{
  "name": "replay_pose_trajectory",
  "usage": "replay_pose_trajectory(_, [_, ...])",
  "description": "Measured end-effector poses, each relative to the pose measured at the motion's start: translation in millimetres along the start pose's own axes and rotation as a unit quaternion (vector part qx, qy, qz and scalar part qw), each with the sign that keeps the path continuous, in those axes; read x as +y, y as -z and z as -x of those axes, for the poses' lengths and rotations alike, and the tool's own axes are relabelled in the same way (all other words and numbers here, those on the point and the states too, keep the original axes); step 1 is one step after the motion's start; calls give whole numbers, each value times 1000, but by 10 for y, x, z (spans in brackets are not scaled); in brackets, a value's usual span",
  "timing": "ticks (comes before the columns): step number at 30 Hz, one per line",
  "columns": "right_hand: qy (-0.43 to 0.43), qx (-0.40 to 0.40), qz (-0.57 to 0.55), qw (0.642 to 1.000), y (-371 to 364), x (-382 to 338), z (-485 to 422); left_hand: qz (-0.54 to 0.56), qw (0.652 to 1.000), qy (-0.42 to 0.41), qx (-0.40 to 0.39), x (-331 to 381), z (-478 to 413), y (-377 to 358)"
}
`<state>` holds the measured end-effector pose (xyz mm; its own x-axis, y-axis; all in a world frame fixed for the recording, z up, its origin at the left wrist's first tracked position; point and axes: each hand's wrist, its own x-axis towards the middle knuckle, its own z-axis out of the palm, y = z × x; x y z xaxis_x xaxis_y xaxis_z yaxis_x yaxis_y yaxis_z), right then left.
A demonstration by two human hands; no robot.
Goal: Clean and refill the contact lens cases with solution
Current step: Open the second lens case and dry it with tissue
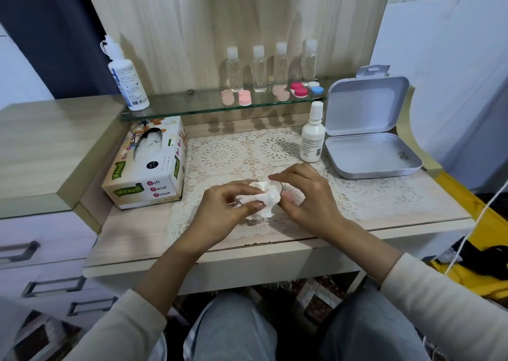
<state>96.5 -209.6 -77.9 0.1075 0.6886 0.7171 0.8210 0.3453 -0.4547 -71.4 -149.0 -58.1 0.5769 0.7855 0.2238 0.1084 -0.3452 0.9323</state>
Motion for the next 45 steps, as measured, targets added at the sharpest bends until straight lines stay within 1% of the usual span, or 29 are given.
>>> replay_pose_trajectory(4, [-17,-10,-38,999,50,-55,5,11,1000,3,26,22,4,2])
replay_pose_trajectory(6, [-11,-35,-59,998,75,-86,23,18,999,9,33,28,11,7])
replay_pose_trajectory(8, [-14,-58,-80,995,96,-116,29,18,999,8,34,44,23,3])
replay_pose_trajectory(10, [-25,-61,-86,994,108,-133,30,10,1000,4,27,58,37,-6])
replay_pose_trajectory(13, [-34,-48,-92,994,117,-159,29,19,999,9,24,64,46,1])
replay_pose_trajectory(17, [-34,-9,-115,993,192,-172,47,69,995,41,53,73,57,49])
replay_pose_trajectory(20, [-82,8,-131,988,273,-145,51,56,994,39,86,50,53,86])
replay_pose_trajectory(22, [-104,24,-111,988,291,-92,51,48,993,38,101,25,49,81])
replay_pose_trajectory(26, [-121,44,-62,990,270,12,33,53,994,34,94,39,75,23])
replay_pose_trajectory(29, [-92,51,-49,993,257,47,14,78,992,51,91,49,85,-9])
replay_pose_trajectory(31, [-78,54,-41,995,248,61,8,72,991,63,96,37,80,-22])
replay_pose_trajectory(35, [-97,80,-46,991,220,36,-25,81,991,76,81,8,88,-51])
replay_pose_trajectory(39, [-45,119,-12,992,165,-54,-78,70,991,75,85,-1,82,-123])
replay_pose_trajectory(42, [-24,110,-18,993,83,-121,-33,85,988,69,106,6,78,-198])
replay_pose_trajectory(45, [4,76,-31,997,5,-130,69,101,986,61,121,6,73,-234])
